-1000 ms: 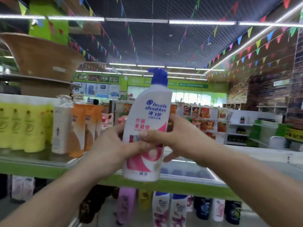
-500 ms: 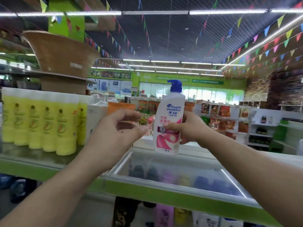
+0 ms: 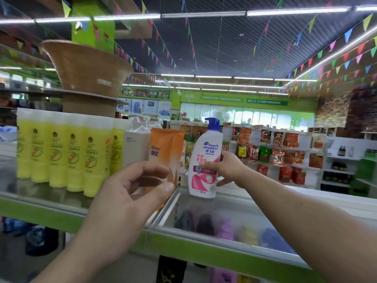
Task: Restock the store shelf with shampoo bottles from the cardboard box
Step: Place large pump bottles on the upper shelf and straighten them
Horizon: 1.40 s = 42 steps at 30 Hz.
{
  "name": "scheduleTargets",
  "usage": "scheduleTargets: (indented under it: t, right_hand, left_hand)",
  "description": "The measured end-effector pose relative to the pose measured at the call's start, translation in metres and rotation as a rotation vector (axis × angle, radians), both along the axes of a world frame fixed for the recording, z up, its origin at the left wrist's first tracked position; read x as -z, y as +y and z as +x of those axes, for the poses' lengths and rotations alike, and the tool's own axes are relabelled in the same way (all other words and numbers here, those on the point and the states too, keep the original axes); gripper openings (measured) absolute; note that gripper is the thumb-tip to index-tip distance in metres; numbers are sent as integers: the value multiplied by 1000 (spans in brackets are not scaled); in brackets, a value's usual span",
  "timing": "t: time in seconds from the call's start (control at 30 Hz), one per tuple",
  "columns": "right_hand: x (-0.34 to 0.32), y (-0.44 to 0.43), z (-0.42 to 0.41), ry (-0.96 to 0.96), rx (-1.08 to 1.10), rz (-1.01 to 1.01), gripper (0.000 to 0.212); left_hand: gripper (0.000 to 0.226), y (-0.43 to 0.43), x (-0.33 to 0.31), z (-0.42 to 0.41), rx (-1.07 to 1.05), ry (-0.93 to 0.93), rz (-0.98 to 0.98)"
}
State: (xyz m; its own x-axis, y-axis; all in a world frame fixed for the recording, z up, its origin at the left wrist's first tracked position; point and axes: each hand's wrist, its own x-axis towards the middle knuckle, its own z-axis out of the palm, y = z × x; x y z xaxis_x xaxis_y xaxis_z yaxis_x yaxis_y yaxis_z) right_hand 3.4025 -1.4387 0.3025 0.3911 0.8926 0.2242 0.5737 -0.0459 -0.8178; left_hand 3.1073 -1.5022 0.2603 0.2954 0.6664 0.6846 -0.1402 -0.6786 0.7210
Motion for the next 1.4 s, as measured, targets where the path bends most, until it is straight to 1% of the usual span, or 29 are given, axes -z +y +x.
scheduleTargets:
  t: [0.1, 0.2, 0.3, 0.4, 0.47, 0.53, 0.63, 0.73, 0.77, 0.83, 0.87, 0.9, 0.97, 1.0, 1.03, 1.07, 1.1, 1.17, 1.23, 1.27, 1.33, 1.4]
  right_hand:
    - [1, 6, 0, 9, -5, -1, 31]
    - [3, 11, 0, 21, -5, -1, 33]
    - [4, 15, -1, 22, -7, -1, 31]
    - [6, 16, -2, 24, -13, 4, 27]
    - [7, 16, -3, 26, -12, 11, 26]
    - [8, 15, -5, 37, -8, 16, 27]
    - [8, 9, -8, 46, 14, -11, 32]
    - [8, -5, -10, -33, 46, -94, 40]
    - [7, -12, -11, -65, 56, -117, 37]
    - [2, -33, -16, -146, 63, -147, 21]
    - [-1, -46, -19, -201, 69, -151, 18]
    - [-3, -59, -21, -261, 69, -136, 23]
    - [-5, -92, -29, -360, 87, -67, 48]
    - [-3, -112, -34, -382, 93, -11, 53]
    - [1, -134, -39, -379, 85, 47, 48]
    - [7, -157, -44, -347, 47, 97, 39]
    - [15, -180, -48, -297, -6, 135, 30]
    - [37, -227, -59, -184, -125, 156, 19]
    - [68, -269, -61, -88, -202, 121, 14]
    - [84, -289, -58, -48, -208, 86, 15]
    - [123, -321, -44, -8, -175, 9, 16]
    - [157, -357, -30, 92, -137, -66, 11]
  left_hand:
    - [40, 2, 11, -4, 20, -41, -17]
    - [33, 3, 23, -1, 59, -109, -43]
    - [32, 3, 36, 4, 73, -163, -79]
    - [37, -1, 45, 5, 86, -155, -101]
    - [35, -3, 50, 6, 86, -157, -108]
    - [32, -6, 54, 6, 82, -163, -117]
    - [37, -13, 57, 7, 66, -156, -113]
    - [39, -23, 62, 4, 67, -133, -110]
    - [37, -27, 64, 3, 69, -119, -112]
    - [33, -33, 70, 3, 94, -88, -138]
    - [33, -36, 75, 5, 98, -69, -154]
    - [34, -40, 80, 8, 99, -52, -173]
    - [36, -49, 91, 18, 115, -36, -230]
    - [36, -54, 97, 24, 117, -24, -254]
    - [36, -58, 105, 33, 114, -15, -281]
    - [36, -63, 113, 42, 102, -5, -306]
    - [37, -67, 121, 49, 77, 2, -325]
    - [34, -80, 134, 63, 48, 19, -327]
    - [22, -95, 145, 77, 54, 47, -353]
    - [22, -104, 152, 84, 56, 84, -368]
    - [29, -123, 173, 98, 56, 116, -401]
    - [29, -157, 190, 113, 57, 169, -428]
